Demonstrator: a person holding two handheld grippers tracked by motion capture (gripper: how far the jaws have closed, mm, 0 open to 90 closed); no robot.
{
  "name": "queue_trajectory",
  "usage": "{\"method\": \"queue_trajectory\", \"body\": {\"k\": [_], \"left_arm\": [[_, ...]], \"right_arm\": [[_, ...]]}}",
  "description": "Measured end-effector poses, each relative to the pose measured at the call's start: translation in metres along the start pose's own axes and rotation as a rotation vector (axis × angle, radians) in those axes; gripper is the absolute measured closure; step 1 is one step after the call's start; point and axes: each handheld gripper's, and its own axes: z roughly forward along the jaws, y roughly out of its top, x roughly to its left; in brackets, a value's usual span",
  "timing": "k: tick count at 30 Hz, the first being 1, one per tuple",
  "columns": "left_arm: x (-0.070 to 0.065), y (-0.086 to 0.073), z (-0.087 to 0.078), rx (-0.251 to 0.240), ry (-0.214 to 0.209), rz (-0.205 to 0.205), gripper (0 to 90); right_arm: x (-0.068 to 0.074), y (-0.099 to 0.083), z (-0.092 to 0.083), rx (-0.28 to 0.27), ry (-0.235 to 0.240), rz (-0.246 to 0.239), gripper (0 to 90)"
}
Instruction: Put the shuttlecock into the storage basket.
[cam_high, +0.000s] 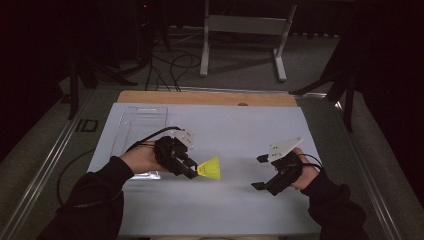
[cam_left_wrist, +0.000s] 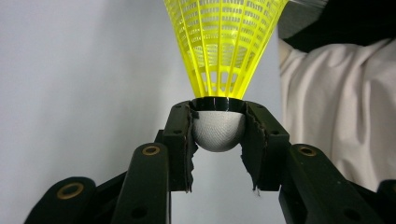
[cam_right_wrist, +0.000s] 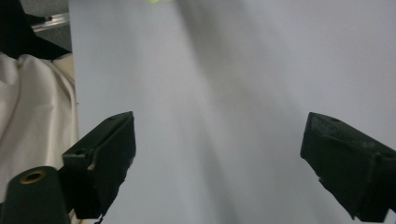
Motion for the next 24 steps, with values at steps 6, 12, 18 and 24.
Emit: {"method": "queue_trajectory", "body": {"k": [6, 12, 18, 24], "left_arm": [[0.001, -0.010, -0.014, -0.006, 0.036, -0.034, 65.7], [0.002, -0.021, -0.030, -0.019, 0.064, -0.058, 65.7], [0.007, -0.033, -0.050, -0.041, 0.097, -0.095, 65.6], [0.009, -0.047, -0.066, -0.068, 0.137, -0.137, 65.7]], "right_arm": [[0.004, -0.014, -0.002, -0.038, 0.001, 0.023, 9.6], [0.011, -0.028, -0.002, -0.081, -0.027, 0.037, 9.6], [0.012, -0.040, -0.004, -0.122, -0.062, 0.060, 9.6], [0.013, -0.047, -0.005, -0.165, -0.098, 0.067, 9.6]]}}
